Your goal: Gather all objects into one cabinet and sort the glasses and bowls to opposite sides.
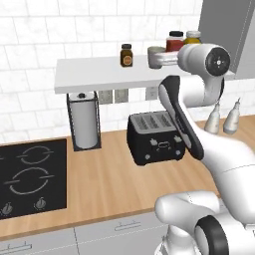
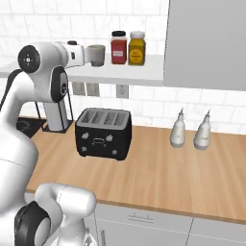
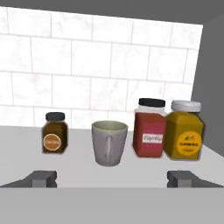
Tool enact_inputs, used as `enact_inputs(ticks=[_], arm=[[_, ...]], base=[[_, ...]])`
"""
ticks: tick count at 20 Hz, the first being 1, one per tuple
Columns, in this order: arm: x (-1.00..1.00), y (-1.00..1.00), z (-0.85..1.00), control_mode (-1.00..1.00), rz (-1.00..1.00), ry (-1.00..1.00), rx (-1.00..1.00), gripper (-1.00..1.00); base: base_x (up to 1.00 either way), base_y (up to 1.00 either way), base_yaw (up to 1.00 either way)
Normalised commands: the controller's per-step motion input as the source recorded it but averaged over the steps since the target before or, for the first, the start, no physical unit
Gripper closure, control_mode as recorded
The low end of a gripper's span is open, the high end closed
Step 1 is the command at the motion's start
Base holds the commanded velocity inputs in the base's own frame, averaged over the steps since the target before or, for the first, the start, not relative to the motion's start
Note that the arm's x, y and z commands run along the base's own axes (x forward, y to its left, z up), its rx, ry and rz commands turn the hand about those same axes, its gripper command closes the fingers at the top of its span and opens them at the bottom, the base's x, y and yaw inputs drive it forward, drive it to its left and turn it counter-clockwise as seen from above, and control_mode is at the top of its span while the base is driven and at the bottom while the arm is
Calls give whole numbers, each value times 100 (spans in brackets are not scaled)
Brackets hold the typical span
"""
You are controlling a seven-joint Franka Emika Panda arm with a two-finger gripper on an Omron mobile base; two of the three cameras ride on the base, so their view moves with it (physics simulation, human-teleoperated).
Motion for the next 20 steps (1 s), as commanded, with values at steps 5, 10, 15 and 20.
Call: enact_inputs(ticks=[5, 10, 15, 20], arm=[[27, 0, -18, -100, 0, 0, 0, -100], [22, 0, -19, -100, 0, 0, 0, -100], [33, 0, -3, -100, 0, 0, 0, -100], [35, 0, -5, -100, 0, 0, 0, -100]], base=[[0, 0, 0], [0, 0, 0], [0, 0, 0], [0, 0, 0]])
